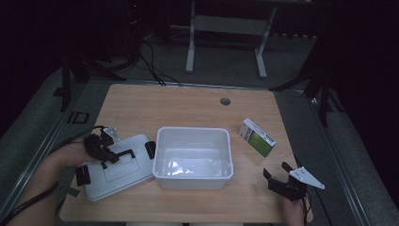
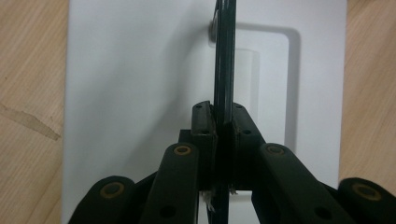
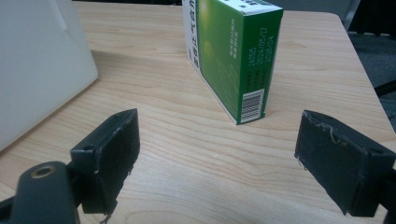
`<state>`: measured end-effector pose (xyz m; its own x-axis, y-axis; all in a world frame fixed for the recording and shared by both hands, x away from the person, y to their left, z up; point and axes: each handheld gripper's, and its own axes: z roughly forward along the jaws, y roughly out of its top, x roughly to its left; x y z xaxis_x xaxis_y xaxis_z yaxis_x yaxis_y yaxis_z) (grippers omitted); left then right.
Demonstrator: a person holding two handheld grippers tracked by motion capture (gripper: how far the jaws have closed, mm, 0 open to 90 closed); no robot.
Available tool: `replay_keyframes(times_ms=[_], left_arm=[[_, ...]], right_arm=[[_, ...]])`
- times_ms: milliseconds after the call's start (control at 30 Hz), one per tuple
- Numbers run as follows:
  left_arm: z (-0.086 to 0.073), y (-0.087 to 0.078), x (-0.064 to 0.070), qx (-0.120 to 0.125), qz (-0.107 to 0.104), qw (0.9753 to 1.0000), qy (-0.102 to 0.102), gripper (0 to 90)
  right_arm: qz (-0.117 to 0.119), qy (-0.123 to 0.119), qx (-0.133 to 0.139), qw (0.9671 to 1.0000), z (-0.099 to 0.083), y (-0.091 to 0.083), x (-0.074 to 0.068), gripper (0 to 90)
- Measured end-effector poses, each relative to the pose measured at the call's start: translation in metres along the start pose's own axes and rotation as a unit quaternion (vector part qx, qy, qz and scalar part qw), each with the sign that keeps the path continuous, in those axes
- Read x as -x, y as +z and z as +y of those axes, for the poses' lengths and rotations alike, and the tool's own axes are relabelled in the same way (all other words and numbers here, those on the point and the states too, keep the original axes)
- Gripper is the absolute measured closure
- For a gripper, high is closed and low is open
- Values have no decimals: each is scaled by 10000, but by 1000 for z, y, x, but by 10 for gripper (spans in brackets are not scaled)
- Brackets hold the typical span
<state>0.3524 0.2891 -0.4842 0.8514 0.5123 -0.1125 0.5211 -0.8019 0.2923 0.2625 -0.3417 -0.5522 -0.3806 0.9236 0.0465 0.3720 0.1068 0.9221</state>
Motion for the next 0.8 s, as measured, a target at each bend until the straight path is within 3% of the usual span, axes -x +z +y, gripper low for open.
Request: replay_keyframes(times_ms=[100, 367, 400, 500, 633, 667, 767, 800], left_arm=[[1, 0, -1, 4, 0, 10000, -26, 826], [4, -6, -1, 93, 89, 9998, -130, 607], [4, -7, 1, 124, 219, 9996, -108, 607], [4, -10, 2, 248, 297, 9991, -154, 447], [3, -10, 1, 148, 267, 9994, -189, 361], [3, -10, 0, 56, 206, 9995, -214, 313], [3, -9, 0, -38, 184, 9995, -245, 267], [3, -8, 0, -101, 173, 9995, -228, 262]], right_arm=[[8, 6, -4, 10000, 0, 0, 0, 135], [-17, -96, -51, 9999, 2, 0, -2, 134], [1, -88, -50, 9999, 2, 0, -2, 134], [37, -45, -61, 10000, 3, -1, 0, 139], [94, -58, -136, 9998, 4, -1, 1, 142], [176, -118, -243, 9995, 6, 0, -1, 142], [191, -213, -349, 9990, 8, 0, -1, 142], [289, -211, -494, 9981, 10, 1, 1, 139]])
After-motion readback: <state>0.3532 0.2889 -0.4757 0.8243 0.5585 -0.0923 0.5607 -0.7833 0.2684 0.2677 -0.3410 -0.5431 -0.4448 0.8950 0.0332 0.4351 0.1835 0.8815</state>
